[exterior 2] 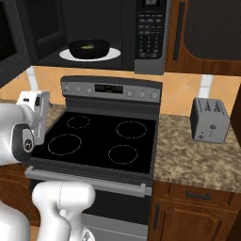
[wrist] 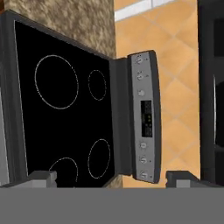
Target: Pick the potato from the sink and place it in the bowl. Then pick the bowl and place it in the microwave. Then close the microwave door and press the start button.
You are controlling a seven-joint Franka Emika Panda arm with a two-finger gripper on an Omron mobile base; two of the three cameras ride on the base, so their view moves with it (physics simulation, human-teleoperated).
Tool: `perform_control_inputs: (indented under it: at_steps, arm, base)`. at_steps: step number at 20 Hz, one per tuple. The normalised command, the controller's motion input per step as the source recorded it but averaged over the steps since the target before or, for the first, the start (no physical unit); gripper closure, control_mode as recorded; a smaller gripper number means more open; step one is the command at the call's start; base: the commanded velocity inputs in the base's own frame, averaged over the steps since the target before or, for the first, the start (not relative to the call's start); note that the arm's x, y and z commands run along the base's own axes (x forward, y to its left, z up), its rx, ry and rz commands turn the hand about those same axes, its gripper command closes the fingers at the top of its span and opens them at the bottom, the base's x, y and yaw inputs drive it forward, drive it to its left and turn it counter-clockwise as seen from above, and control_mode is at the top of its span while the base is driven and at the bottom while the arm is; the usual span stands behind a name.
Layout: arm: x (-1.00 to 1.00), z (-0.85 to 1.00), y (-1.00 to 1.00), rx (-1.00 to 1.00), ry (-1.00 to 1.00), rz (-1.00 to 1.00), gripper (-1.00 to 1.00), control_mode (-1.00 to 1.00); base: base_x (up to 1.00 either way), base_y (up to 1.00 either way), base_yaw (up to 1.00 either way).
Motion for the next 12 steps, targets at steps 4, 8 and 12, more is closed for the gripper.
perform_control_inputs:
  at_steps: [4,8,12]
  arm:
    - [-1.0,-0.07,0.67,0.02,-0.02,0.0,-1.0,-1.0]
    - [-1.0,-0.14,0.7,0.0,0.0,0.0,-1.0,-1.0]
    - [-1.0,-0.19,0.34,0.01,0.0,0.0,-1.0,-1.0]
  base:
    - [0.0,0.0,0.0]
    - [0.0,0.0,0.0]
    - [0.0,0.0,0.0]
